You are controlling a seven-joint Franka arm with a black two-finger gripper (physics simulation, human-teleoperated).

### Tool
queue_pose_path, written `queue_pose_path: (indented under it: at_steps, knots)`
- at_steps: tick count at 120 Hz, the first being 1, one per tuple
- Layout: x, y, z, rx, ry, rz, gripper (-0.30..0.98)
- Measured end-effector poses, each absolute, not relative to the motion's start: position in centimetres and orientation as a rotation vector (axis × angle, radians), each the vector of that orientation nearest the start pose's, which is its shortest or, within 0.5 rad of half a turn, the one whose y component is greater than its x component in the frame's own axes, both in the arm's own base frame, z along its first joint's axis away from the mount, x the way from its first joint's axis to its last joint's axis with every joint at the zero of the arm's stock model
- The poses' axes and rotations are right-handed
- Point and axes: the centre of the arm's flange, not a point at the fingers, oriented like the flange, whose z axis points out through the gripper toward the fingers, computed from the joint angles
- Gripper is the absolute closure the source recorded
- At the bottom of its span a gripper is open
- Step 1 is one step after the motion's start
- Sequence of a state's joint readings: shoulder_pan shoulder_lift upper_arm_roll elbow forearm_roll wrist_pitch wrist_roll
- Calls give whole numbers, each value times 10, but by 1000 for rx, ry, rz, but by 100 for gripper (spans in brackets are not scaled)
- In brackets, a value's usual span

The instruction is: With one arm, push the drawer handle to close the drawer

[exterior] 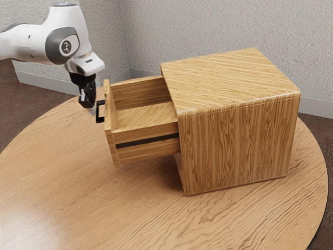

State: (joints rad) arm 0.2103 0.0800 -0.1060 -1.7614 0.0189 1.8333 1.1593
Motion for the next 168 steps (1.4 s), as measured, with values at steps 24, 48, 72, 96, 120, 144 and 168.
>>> queue_pose_path:
  at_steps: [24, 48, 72, 96, 120, 144, 168]
  knots:
    - [588, 57, 508, -2709, 1599, 13, 79]
    - [597, 50, 508, -2706, 1604, 2, 78]
    - [601, 35, 514, -2693, 1614, -17, 78]
    - [602, 19, 513, -2686, 1630, -18, 79]
    - [609, 9, 516, -2683, 1627, -32, 79]
    - [620, 2, 511, -2693, 1616, -35, 79]
    - [631, -5, 511, -2700, 1603, -51, 78]
